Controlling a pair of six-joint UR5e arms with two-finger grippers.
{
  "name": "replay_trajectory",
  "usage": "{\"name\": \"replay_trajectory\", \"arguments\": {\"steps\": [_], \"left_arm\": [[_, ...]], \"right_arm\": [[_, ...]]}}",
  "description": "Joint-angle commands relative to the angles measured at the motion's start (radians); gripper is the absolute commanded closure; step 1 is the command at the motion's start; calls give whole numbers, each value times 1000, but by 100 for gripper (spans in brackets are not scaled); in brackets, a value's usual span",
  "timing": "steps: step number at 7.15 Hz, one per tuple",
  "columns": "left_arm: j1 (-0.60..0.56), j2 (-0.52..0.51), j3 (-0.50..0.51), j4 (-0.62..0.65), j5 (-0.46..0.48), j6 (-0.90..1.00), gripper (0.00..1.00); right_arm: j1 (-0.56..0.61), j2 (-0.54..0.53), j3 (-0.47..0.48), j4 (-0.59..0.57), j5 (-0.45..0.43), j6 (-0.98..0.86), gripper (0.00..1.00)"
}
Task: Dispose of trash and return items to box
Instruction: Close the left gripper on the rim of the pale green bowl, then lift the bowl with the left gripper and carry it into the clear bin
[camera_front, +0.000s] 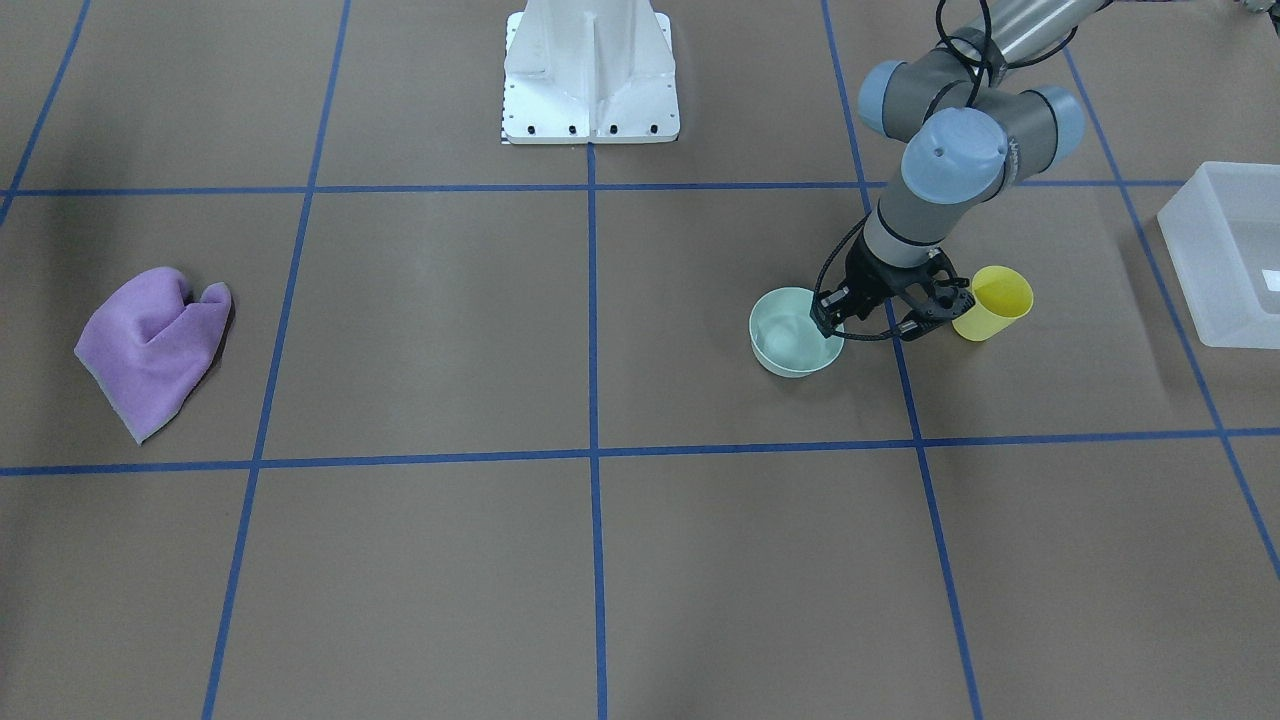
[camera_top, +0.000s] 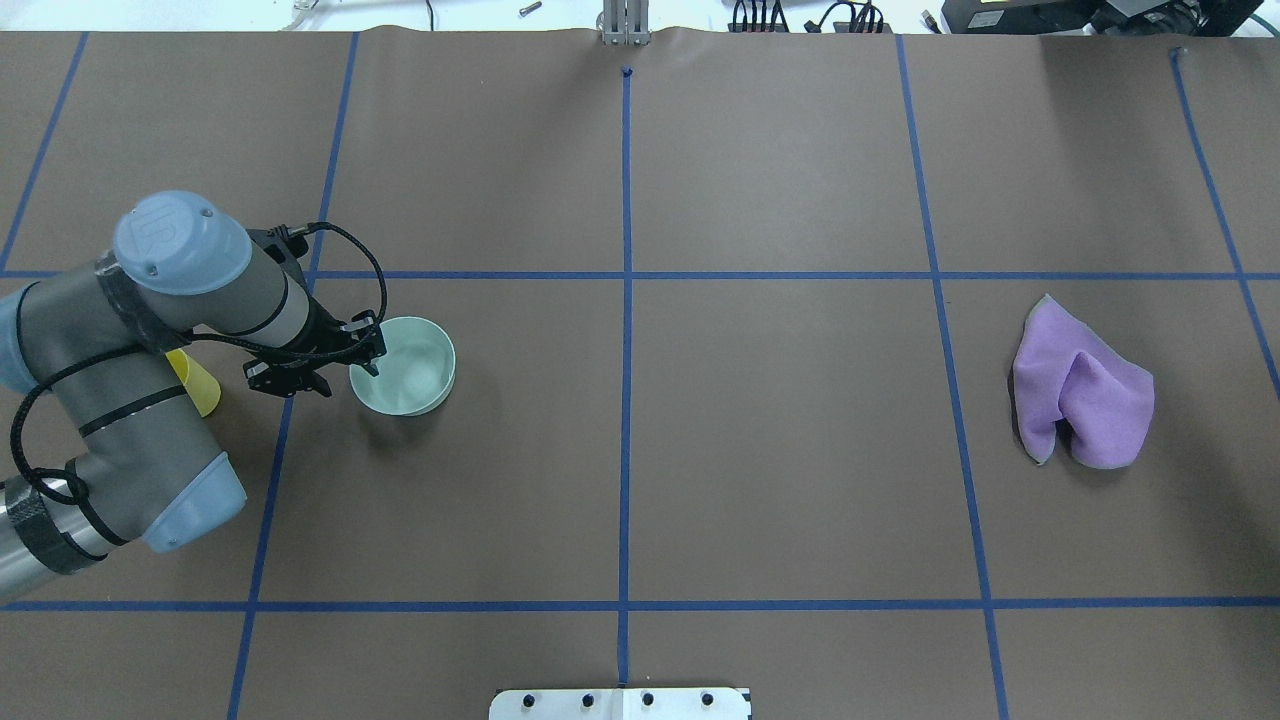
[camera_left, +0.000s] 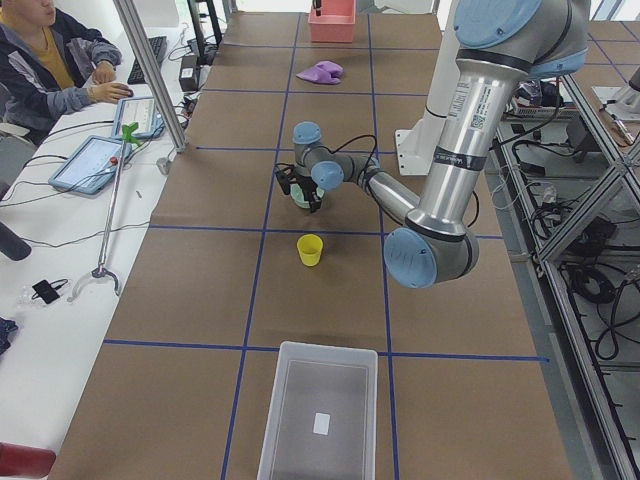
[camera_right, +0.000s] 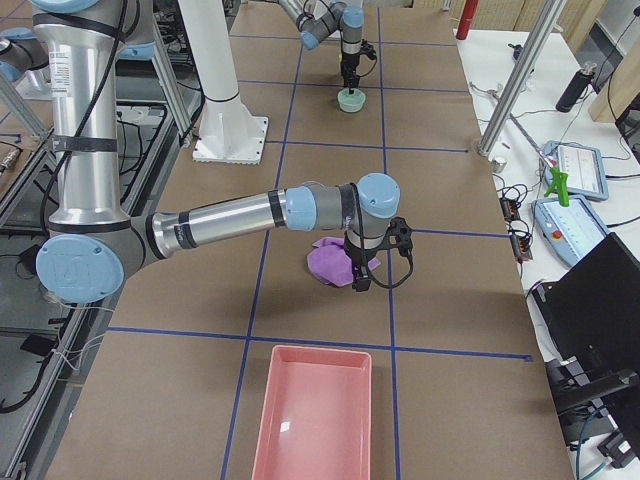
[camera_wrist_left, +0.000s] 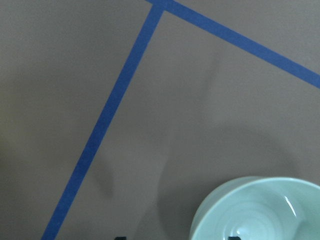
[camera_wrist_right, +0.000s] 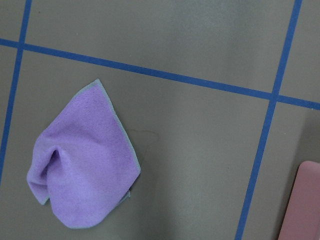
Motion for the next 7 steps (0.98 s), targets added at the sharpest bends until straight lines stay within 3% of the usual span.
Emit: {"name": "replay_trajectory", "arguments": {"steps": [1, 3, 4, 5, 7], "left_arm": [[4, -6, 4, -1, -1, -37, 100], [2, -11, -16, -1, -7, -37, 100], [-22, -1, -77, 12, -82, -34, 100], [-135, 46, -144, 12, -189, -20, 100], [-351, 279, -255, 11, -323, 312, 100]], "right_arm": [[0, 0, -1, 0, 0, 0, 0], [0, 0, 1, 0, 0, 0, 0], [0, 0, 1, 0, 0, 0, 0], [0, 0, 2, 0, 0, 0, 0], [-2, 2, 1, 0, 6, 0, 0]]}}
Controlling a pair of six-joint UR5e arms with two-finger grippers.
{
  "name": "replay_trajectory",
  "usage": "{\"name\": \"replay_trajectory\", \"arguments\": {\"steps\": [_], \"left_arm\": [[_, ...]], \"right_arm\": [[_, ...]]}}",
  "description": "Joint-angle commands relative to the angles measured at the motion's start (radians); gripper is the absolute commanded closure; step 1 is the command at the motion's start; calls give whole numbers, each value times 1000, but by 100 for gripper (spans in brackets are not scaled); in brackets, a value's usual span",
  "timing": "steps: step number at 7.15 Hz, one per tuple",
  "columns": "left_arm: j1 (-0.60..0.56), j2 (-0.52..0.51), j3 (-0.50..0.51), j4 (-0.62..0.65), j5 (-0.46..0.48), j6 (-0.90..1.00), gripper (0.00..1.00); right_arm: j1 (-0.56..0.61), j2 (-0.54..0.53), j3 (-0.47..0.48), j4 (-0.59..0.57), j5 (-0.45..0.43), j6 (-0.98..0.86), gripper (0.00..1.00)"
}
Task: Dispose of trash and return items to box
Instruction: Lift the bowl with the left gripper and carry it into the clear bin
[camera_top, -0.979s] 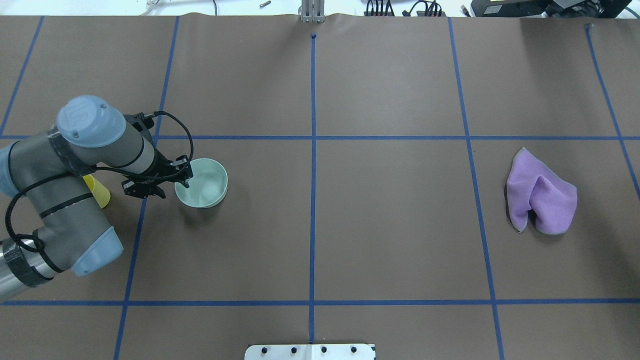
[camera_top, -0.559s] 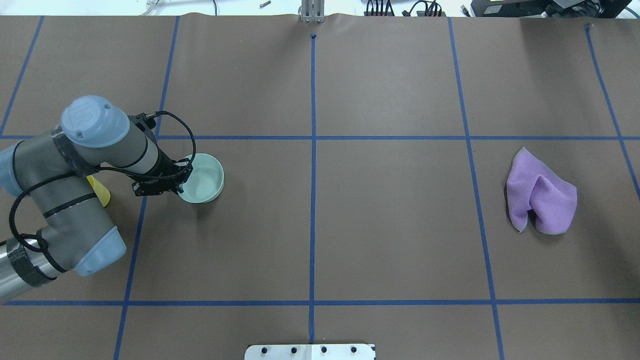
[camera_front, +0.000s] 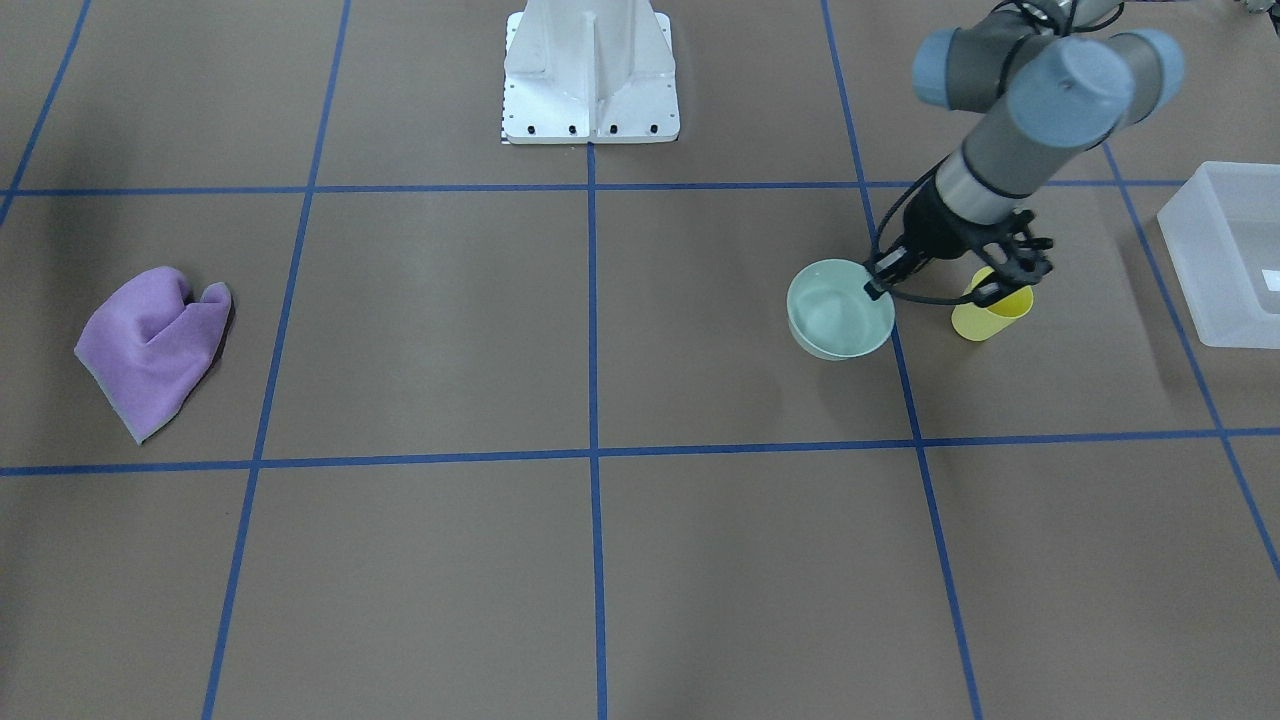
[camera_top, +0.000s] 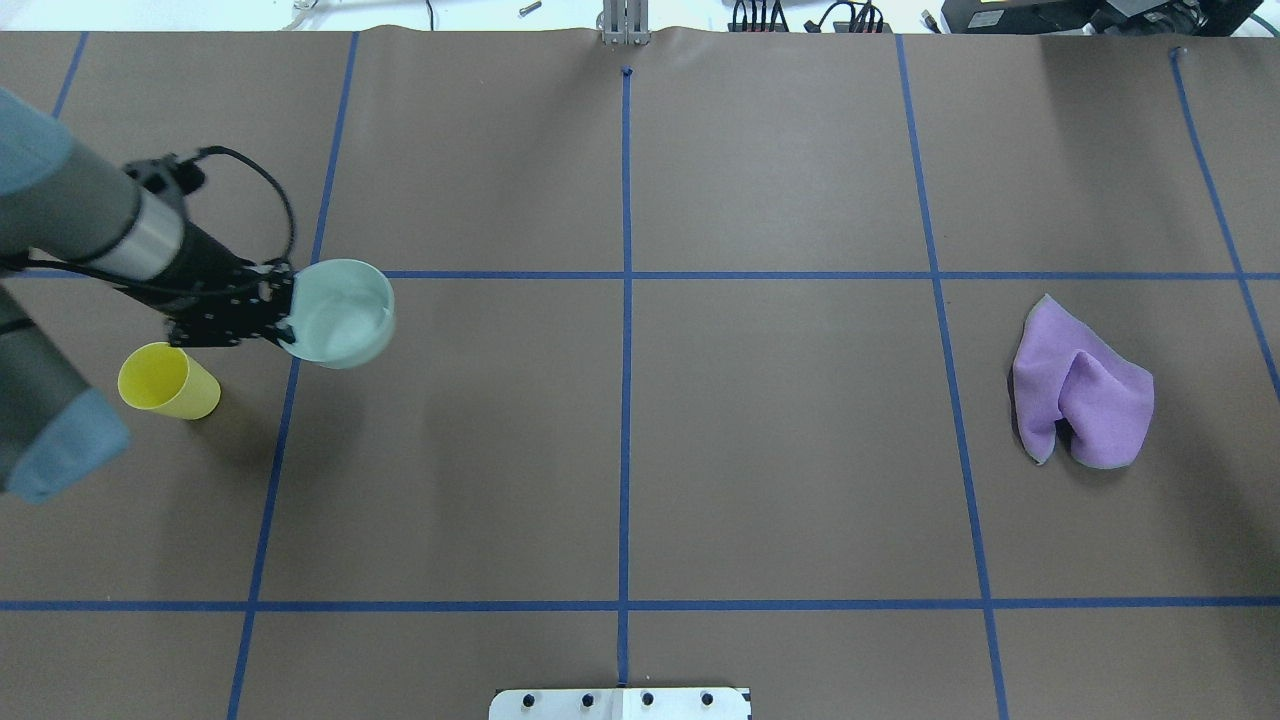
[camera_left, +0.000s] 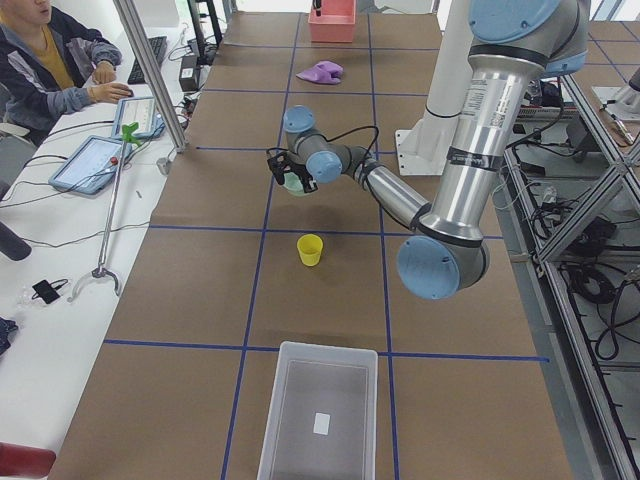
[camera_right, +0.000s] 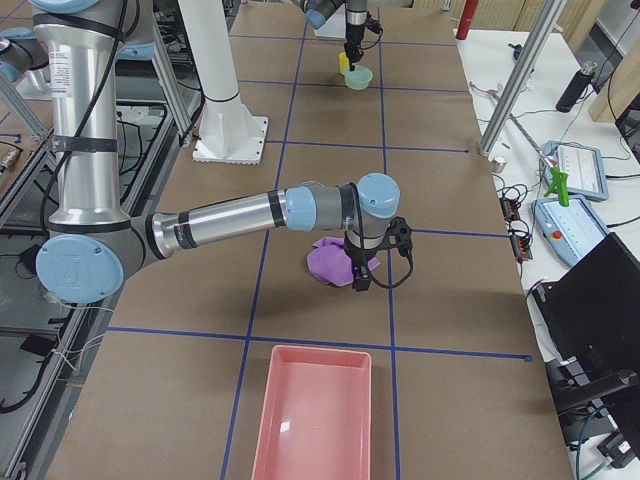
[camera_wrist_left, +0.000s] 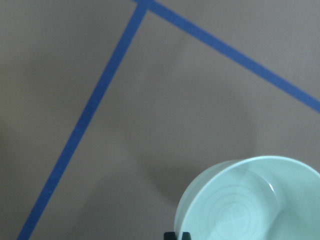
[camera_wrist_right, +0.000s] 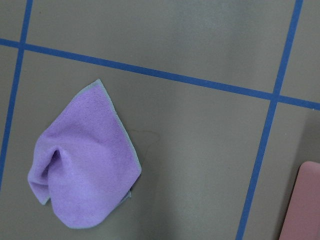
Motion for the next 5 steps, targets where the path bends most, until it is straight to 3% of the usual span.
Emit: {"name": "replay_trajectory", "arguments": {"steps": [1, 2, 3, 5], "left_arm": [[-240, 264, -64, -3, -86, 472, 100], [-379, 335, -6, 3, -86, 774, 100], [-532, 360, 123, 1, -95, 1092, 100], [-769, 299, 445, 3, -205, 1573, 100]], "right_arm": [[-3, 3, 3, 0, 2, 2, 0], [-6, 4, 3, 0, 2, 2, 0], [-9, 4, 4, 0, 4, 14, 0], [-44, 4, 0, 74, 0, 113, 0]]}}
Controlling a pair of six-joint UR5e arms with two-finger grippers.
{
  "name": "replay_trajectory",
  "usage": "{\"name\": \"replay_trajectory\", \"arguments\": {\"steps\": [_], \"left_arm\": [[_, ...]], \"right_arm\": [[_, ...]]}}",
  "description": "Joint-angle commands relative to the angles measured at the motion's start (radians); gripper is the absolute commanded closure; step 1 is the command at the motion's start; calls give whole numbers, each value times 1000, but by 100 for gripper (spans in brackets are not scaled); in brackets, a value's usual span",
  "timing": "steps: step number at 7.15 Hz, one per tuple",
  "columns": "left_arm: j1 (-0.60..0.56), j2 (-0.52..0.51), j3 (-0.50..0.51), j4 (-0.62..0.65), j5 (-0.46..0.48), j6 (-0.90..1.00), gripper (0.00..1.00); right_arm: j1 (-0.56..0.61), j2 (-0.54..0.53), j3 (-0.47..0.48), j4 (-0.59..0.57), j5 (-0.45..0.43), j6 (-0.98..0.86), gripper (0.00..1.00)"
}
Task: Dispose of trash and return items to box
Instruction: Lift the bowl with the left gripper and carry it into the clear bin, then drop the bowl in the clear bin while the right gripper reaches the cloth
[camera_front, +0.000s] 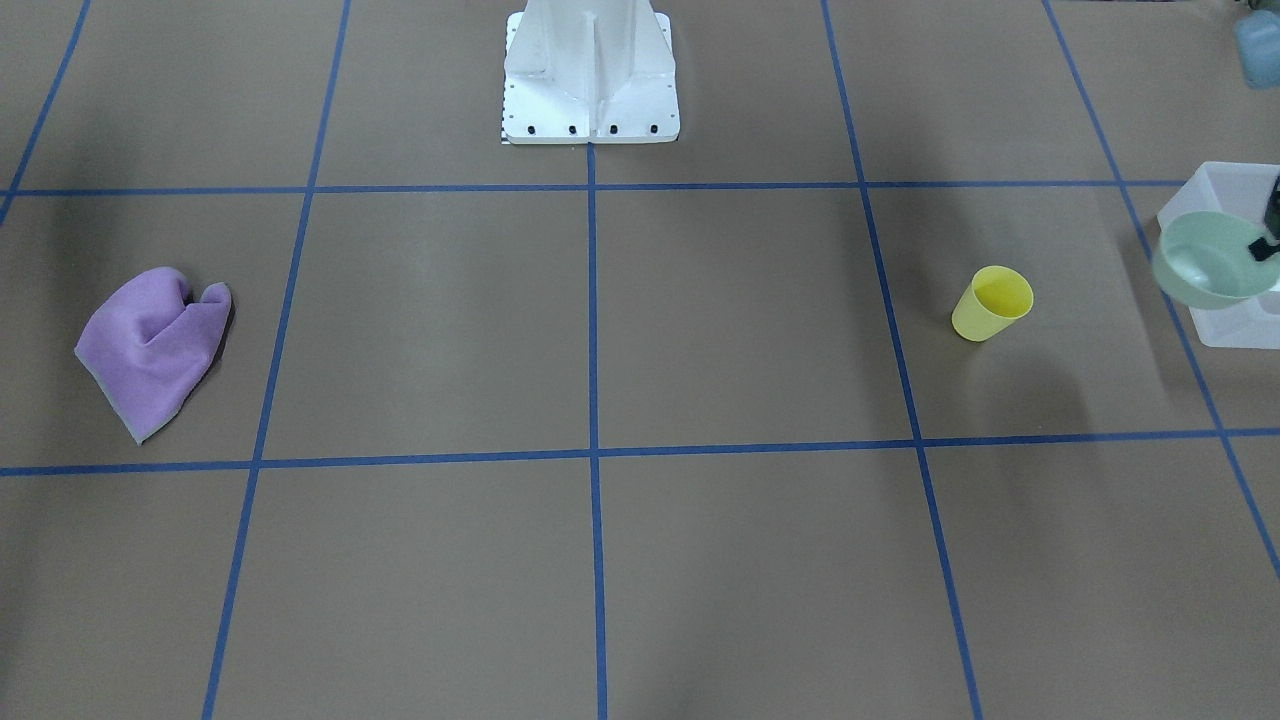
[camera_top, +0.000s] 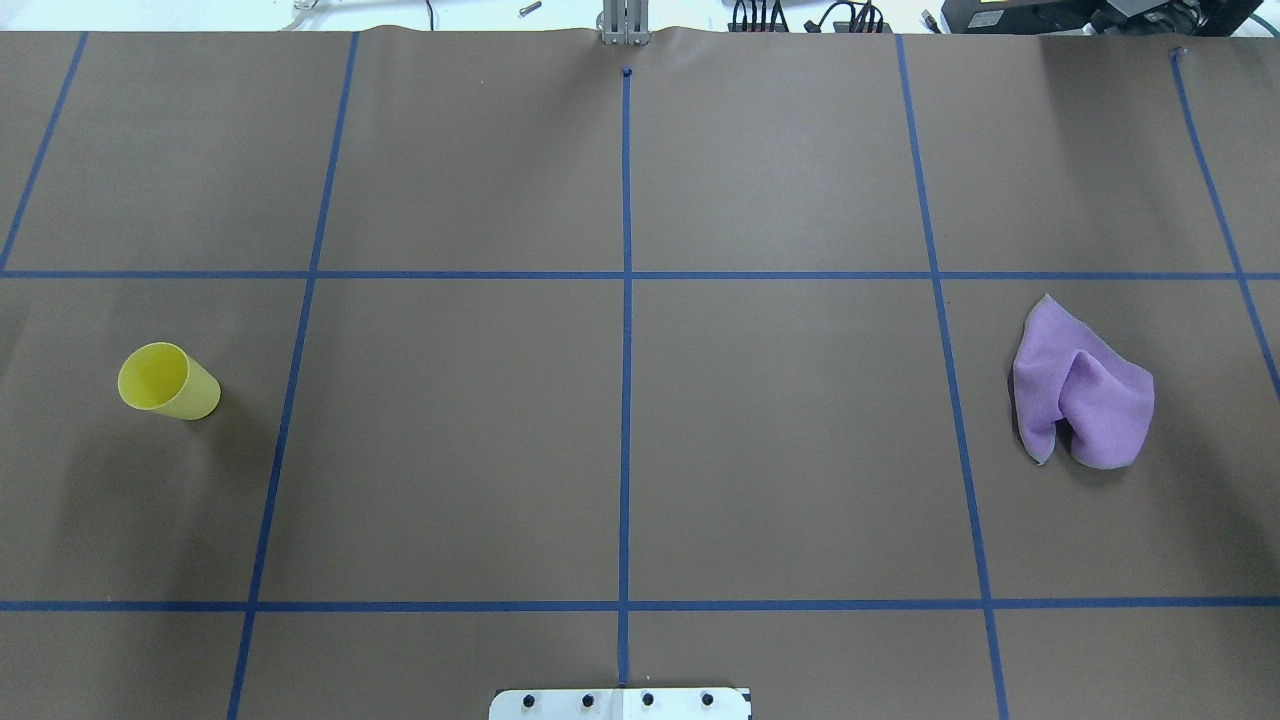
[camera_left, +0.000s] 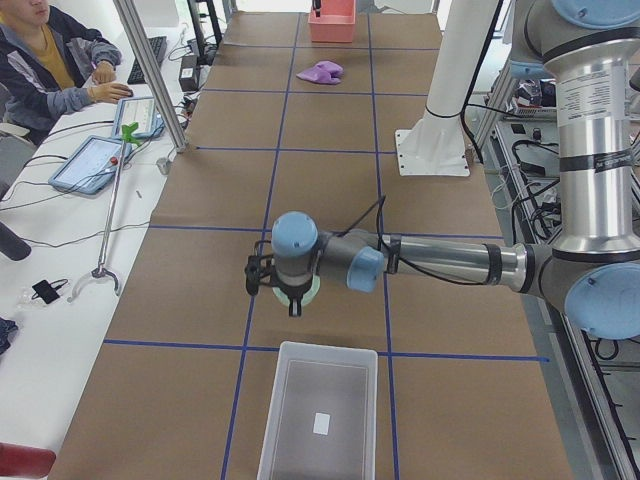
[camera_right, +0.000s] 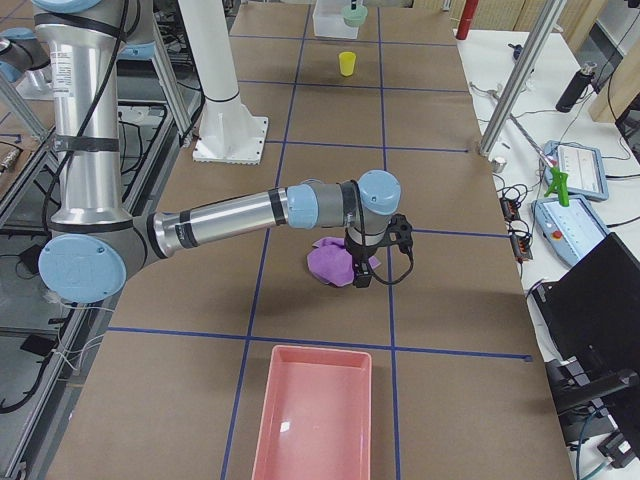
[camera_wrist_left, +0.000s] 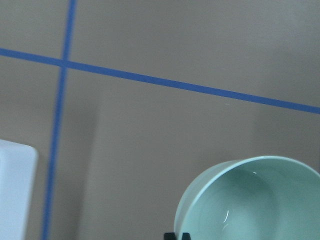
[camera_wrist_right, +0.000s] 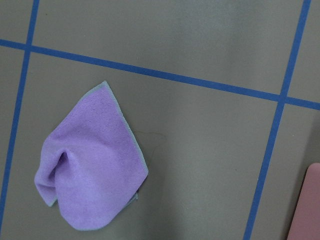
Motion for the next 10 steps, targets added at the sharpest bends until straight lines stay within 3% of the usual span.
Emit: {"name": "replay_trajectory", "arguments": {"steps": [1, 3, 7, 8, 10], "left_arm": [[-201, -65, 295, -2, -51, 424, 100], [-203, -57, 384, -15, -46, 503, 100], [-202, -30, 437, -28, -46, 518, 100], [-202, -30, 443, -47, -43, 517, 97], [-202, -47, 480, -79, -42, 514, 82]], "right_arm": [[-66, -7, -6, 127, -19, 191, 0], [-114, -16, -5, 183, -33, 269, 0], [-230, -2, -8, 199, -122, 335, 0], [-268, 0, -50, 281, -122, 384, 0], [-357, 16, -205, 619, -120, 637, 0]]}}
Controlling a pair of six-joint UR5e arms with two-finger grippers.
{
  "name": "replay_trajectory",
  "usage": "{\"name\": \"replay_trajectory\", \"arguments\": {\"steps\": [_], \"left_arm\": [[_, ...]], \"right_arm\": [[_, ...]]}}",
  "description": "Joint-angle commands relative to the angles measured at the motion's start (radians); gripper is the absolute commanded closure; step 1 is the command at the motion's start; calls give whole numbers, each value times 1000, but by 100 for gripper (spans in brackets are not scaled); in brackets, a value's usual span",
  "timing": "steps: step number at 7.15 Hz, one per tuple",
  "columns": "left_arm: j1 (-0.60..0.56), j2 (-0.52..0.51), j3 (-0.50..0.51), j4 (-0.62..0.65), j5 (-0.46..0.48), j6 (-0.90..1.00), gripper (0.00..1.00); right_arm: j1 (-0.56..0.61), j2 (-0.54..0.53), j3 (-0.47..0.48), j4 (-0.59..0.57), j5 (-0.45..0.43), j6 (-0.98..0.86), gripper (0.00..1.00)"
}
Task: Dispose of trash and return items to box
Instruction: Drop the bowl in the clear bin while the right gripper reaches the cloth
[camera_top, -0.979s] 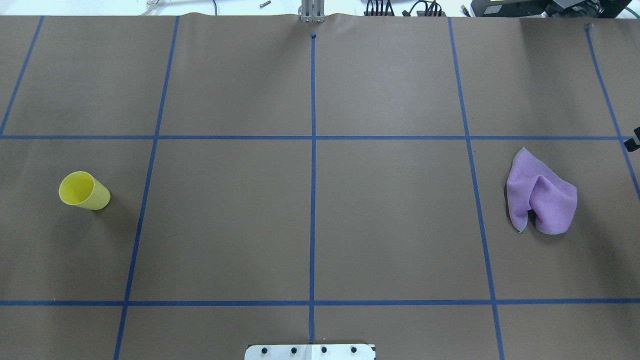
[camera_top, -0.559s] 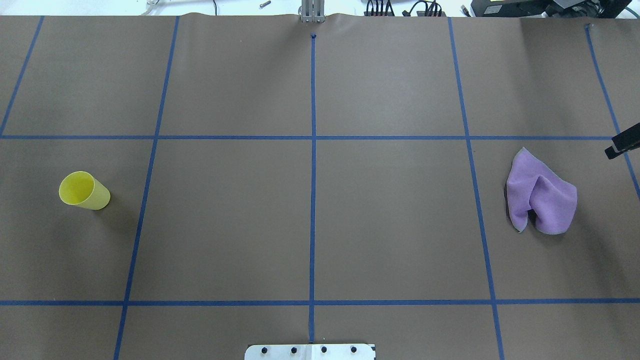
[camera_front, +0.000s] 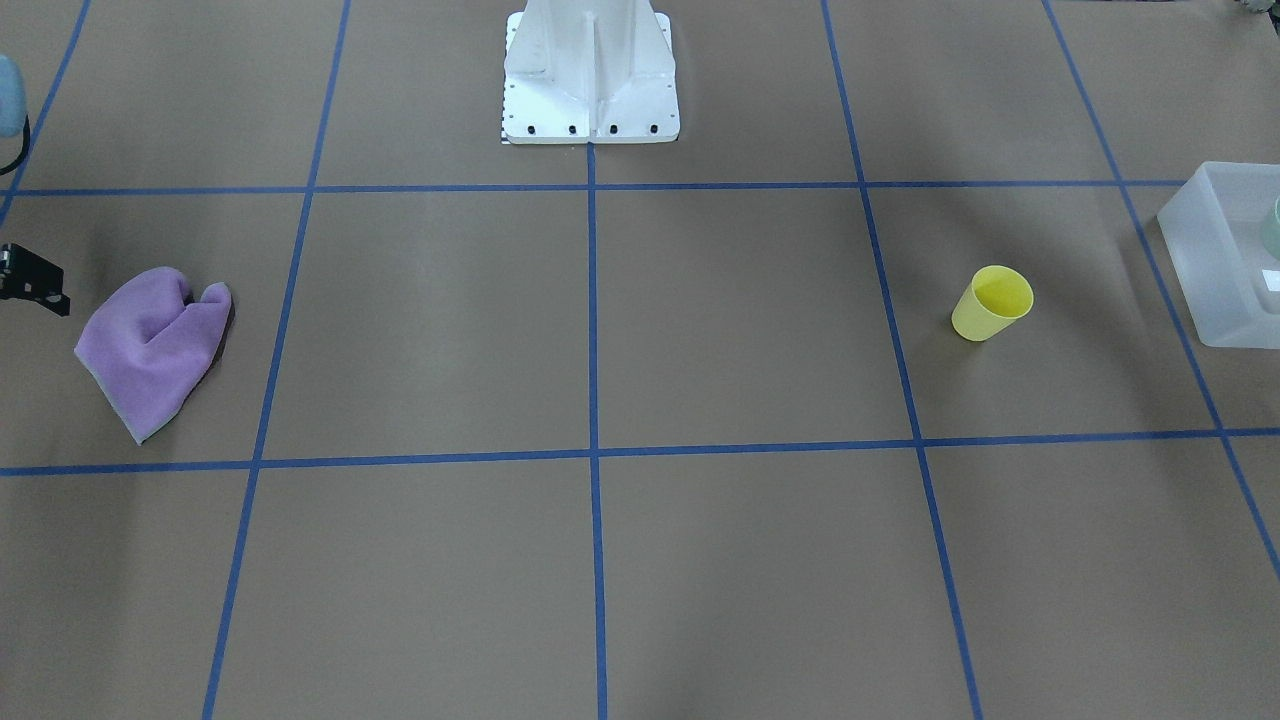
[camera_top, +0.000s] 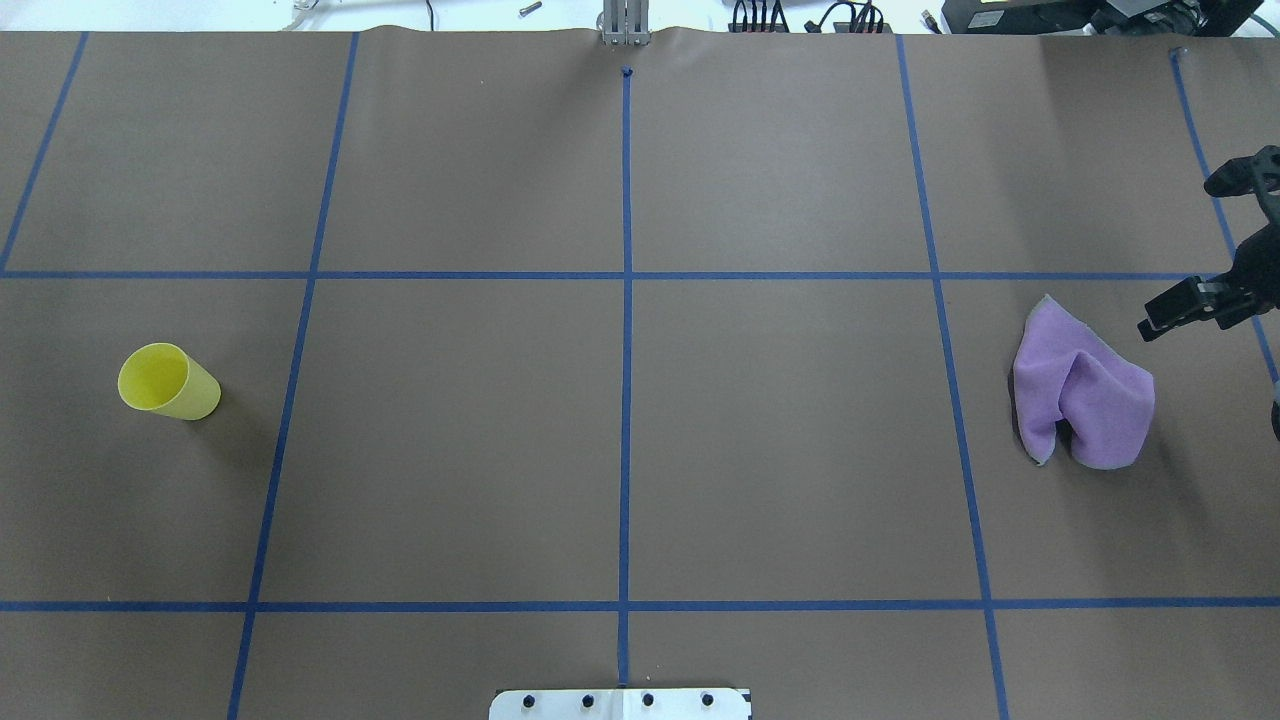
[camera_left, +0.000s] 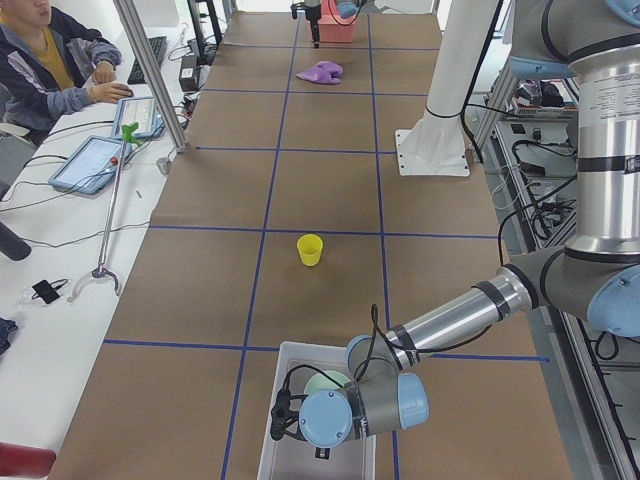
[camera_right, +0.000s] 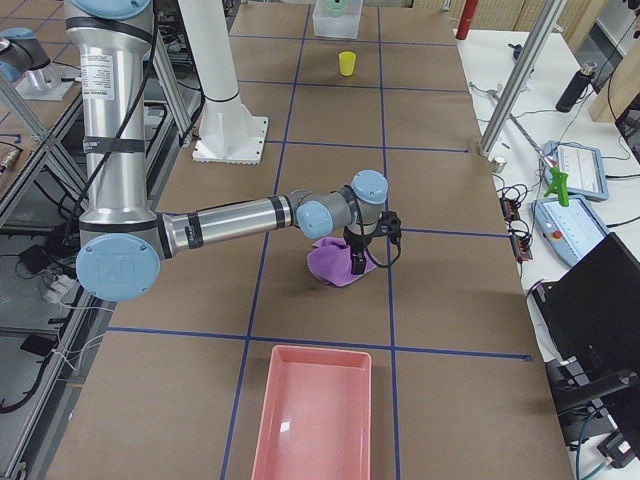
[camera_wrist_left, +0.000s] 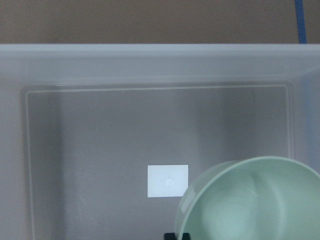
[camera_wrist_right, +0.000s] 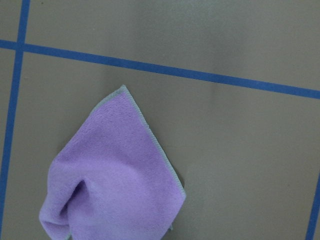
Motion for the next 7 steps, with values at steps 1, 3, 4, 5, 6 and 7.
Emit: {"name": "replay_trajectory", "arguments": {"steps": [1, 3, 4, 5, 6, 7], "left_arm": [[0, -8, 15, -13, 1, -3, 57], [0, -8, 7, -14, 1, -6, 27], [0, -8, 0, -14, -1, -9, 16], [0, -8, -22, -13, -1, -32, 14], [0, -10, -61, -13, -7, -91, 14], [0, -10, -95, -11, -11, -139, 13]], "right_arm": [[-106, 8, -82, 241, -2, 278, 0], [-129, -1, -74, 248, -2, 290, 0], [-149, -1, -79, 248, -19, 289, 0], [-155, -3, -80, 248, -26, 290, 2], [-154, -6, -77, 247, -22, 292, 78], [-152, -7, -72, 250, -11, 290, 100]]}}
